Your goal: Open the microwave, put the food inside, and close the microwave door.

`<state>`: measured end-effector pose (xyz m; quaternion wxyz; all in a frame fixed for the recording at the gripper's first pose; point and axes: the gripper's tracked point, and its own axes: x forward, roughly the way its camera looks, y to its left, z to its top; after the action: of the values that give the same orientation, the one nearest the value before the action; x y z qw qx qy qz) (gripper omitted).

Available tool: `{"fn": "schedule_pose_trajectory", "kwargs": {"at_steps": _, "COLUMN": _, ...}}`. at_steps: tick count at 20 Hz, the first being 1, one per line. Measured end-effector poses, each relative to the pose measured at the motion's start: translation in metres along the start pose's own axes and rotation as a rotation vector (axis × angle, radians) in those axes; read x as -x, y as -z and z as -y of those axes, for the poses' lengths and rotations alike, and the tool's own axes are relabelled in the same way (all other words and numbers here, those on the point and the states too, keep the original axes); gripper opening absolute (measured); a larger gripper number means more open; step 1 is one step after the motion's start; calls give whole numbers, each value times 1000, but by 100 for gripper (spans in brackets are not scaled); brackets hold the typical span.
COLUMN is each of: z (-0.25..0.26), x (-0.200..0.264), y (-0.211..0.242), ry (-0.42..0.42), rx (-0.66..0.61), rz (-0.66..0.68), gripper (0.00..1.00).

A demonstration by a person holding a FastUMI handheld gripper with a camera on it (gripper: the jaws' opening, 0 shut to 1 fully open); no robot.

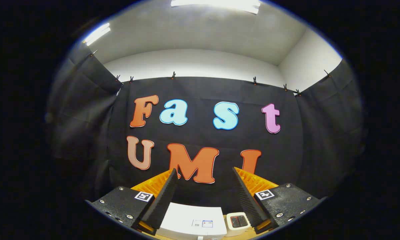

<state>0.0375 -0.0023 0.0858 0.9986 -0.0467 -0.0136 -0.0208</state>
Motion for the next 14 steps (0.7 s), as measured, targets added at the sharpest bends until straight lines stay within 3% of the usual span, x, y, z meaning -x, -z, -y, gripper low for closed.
{"fn": "schedule_pose_trajectory", "kwargs": {"at_steps": 8, "z": -13, "x": -3, "y": -61, "ry": -39, "rx": -33, "rz": 92, "gripper": 98}}
{"fn": "schedule_pose_trajectory", "kwargs": {"at_steps": 14, "z": -12, "x": -7, "y": -76, "ry": -48, "rx": -71, "rz": 107, "gripper": 98}}
